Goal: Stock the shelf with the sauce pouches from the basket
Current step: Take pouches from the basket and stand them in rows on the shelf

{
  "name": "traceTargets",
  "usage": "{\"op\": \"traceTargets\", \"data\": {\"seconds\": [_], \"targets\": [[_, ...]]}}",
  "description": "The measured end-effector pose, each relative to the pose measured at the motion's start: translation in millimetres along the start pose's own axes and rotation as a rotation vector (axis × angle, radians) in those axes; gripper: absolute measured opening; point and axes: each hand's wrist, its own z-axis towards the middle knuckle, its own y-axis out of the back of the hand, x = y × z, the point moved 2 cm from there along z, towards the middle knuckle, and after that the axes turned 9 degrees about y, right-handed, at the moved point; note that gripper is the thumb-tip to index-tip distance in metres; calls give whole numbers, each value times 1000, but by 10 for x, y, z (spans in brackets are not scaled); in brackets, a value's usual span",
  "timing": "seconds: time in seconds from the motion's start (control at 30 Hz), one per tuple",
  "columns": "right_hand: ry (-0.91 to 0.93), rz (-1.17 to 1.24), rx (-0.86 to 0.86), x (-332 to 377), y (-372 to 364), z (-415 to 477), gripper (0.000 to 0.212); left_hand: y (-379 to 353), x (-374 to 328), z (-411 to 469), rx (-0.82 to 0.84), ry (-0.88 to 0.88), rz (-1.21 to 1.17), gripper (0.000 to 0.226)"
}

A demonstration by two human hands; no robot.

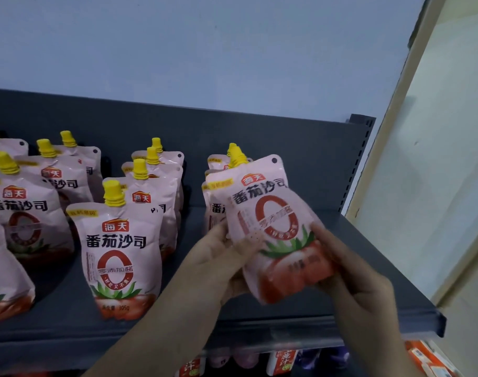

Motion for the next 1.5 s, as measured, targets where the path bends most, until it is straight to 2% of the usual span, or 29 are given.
{"op": "traceTargets", "data": {"seconds": [0.03, 0.1, 0.17, 0.2, 0.3, 0.4, 0.6, 0.73, 0.9, 1.13, 1.33, 1.5], "targets": [[-36, 26, 30, -15, -23, -28, 79, 28, 3, -33, -31, 8, -18, 28], [-179, 208, 92, -67, -36, -18, 89, 81, -3, -49, -81, -22, 23, 30], [-362, 495, 133, -70, -56, 79, 77, 125, -12, -46, -46, -71, 60, 26], [-387, 523, 187, -45, -71, 132, 67, 116, -35, -44, -42, -97, 78, 27], [-384, 302, 396, -48, -137, 241, 48, 140, -40, 1, 4, -159, 191, 35], [-389, 205, 419, -115, -255, 313, 32, 216, -32, 84, -7, -200, 248, 41], [-372, 91, 347, -439, -352, 348, 36, 442, 146, 191, -116, -176, 245, 32], [-423, 114, 346, -590, -418, 304, 37, 530, 233, 184, -168, -162, 297, 33], [-462, 140, 390, -649, -468, 242, 36, 568, 311, 185, -191, -179, 401, 34], [-424, -84, 521, -722, -389, 200, 39, 739, 504, 97, -287, -68, 777, 42], [-384, -122, 522, -738, -387, 189, 38, 744, 516, 75, -286, -40, 808, 41], [-329, -195, 548, -756, -336, 138, 45, 729, 486, -47, -294, -43, 919, 49]]}}
